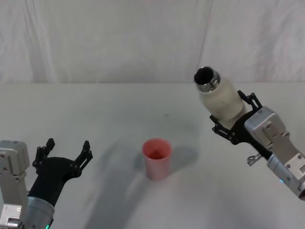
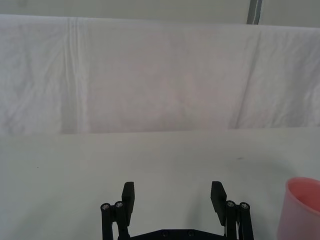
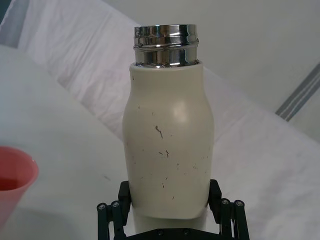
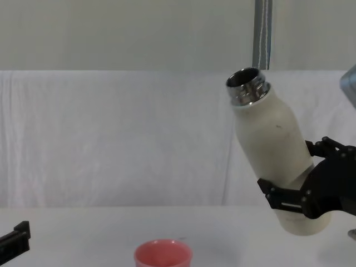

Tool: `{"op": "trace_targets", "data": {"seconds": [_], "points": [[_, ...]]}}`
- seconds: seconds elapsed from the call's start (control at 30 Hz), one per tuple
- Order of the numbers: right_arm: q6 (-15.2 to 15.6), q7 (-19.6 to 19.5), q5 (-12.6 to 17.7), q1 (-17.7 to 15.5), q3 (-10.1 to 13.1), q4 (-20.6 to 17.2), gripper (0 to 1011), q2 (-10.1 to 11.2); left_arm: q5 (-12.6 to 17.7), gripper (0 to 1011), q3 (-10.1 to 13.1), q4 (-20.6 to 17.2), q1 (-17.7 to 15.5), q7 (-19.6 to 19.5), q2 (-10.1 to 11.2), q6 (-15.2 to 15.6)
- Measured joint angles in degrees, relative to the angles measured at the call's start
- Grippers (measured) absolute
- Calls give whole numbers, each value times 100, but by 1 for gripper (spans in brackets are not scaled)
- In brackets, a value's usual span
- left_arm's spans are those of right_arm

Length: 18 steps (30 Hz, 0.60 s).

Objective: Grasp the thermos with one hand and pour water into the cup lid.

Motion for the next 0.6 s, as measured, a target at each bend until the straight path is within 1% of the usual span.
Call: {"op": "trace_targets", "data": {"seconds": [0.03,0.23,0.33,0.4,0.43,0.6], "points": [[33,24,89,-23,41,-23,953,-22,0,1001,0,0,0,0,0,0],[117,61,298,-83,145,-89,953,-67,0,1001,0,0,0,0,0,0],[237,116,530,-132,229,-143,955,-132,0,1001,0,0,0,0,0,0],[282,136,618,-150,265,-159,953,-157,0,1001,0,0,0,0,0,0],[335,166,729,-170,306,-176,953,-184,0,1001,0,0,0,0,0,0],[477,222,1016,-227,397,-225,953,-247,0,1001,0,0,0,0,0,0]]}}
